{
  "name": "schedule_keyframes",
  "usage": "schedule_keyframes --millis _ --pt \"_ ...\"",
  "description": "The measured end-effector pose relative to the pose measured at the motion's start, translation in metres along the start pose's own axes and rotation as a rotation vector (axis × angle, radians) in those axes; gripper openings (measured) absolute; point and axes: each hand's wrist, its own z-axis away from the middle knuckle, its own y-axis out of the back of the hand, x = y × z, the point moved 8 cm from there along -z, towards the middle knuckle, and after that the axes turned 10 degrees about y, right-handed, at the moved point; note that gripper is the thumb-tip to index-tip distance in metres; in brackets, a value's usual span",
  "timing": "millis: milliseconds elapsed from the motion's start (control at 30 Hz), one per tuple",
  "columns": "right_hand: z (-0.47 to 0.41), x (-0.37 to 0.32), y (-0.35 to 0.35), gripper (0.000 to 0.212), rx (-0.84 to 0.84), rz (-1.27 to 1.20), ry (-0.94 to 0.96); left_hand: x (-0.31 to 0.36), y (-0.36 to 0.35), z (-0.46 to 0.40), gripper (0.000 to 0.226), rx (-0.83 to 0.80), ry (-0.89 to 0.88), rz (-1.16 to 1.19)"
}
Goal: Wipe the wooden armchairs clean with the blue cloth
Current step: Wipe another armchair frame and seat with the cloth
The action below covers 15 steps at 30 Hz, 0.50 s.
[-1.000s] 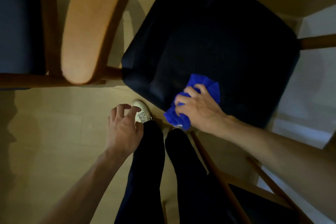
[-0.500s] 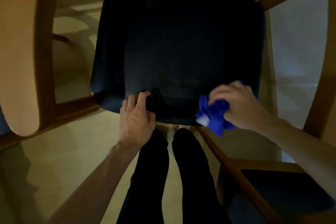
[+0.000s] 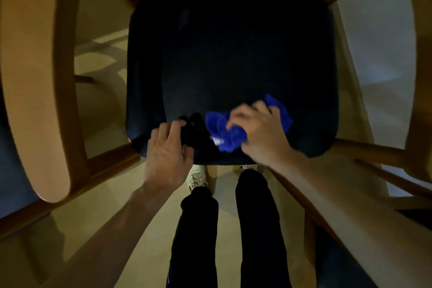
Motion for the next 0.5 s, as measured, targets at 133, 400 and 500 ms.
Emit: schedule_keyframes --millis 133,400,500 --pt "0.058 0.001 -0.018 0.03 -0.07 -0.037 -0.091 0.008 -0.007 0.005 0.05 -0.02 -0.05 -0.007" --pt "0.05 0.078 0.053 0.056 0.458 -0.555 -0.511 0.009 -0.013 0.02 0.048 -0.023 -0.119 0.017" --pt "0.036 0.111 0.07 0.06 0.491 -0.363 -0.616 0.001 -0.011 0.025 0.046 -0.019 -0.106 0.026"
